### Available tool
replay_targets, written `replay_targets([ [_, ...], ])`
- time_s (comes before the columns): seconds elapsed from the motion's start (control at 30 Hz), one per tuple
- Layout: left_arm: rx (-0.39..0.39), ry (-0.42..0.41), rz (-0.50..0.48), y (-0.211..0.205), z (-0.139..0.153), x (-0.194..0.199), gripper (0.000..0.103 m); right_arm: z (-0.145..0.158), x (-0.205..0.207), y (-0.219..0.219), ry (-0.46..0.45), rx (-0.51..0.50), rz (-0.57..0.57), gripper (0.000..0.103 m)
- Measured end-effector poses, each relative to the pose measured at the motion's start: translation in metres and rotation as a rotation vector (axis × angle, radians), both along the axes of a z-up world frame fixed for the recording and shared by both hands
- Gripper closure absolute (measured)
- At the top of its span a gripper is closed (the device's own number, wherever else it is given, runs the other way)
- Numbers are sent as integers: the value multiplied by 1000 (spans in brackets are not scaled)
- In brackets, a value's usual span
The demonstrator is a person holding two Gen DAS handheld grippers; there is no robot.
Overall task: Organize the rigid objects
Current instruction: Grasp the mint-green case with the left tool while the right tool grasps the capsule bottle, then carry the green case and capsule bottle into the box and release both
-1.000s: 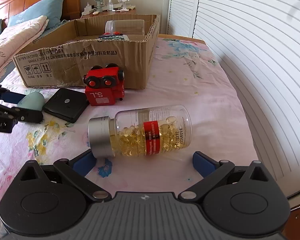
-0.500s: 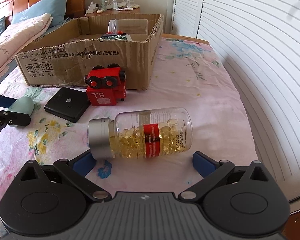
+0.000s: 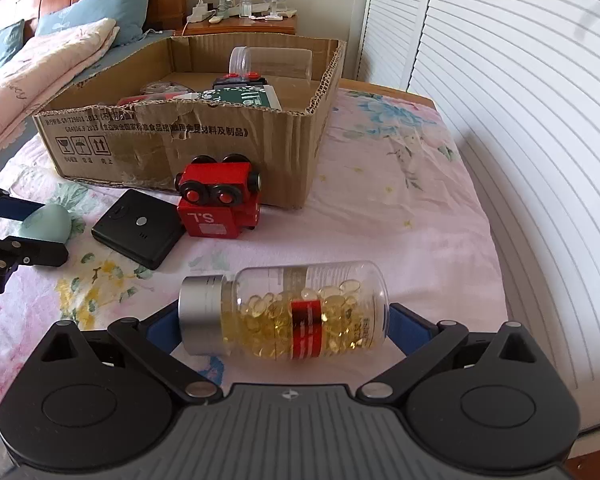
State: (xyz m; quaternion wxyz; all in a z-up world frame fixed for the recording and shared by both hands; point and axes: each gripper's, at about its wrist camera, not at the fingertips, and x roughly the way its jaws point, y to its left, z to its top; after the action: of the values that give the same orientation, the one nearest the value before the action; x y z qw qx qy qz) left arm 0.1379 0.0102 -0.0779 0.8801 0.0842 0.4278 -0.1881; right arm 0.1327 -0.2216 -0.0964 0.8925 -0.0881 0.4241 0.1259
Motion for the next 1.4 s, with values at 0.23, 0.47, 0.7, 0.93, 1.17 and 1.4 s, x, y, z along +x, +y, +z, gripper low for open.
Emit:
replay_targets([
  [0.23, 2, 8, -7, -1, 0, 0, 47, -1, 1, 4, 10, -30, 22, 3],
  [0.47, 6, 15, -21, -1, 1, -2, 51, -1, 0, 8, 16, -59, 37, 5],
  [0.7, 11, 35, -38, 0, 4, -3, 51, 5, -3, 8, 23, -65, 53, 6],
  [0.93, 17, 28, -68, 3, 15, -9, 52, 18, -8, 11, 17, -68, 106, 6],
  [1.17, 5, 24, -105, 4, 35, -11, 52, 38, -10, 17, -2, -50, 163, 6],
  [1.4, -12, -6, -136, 7, 63, -3, 51, 69, -3, 28, -65, -20, 232, 6],
])
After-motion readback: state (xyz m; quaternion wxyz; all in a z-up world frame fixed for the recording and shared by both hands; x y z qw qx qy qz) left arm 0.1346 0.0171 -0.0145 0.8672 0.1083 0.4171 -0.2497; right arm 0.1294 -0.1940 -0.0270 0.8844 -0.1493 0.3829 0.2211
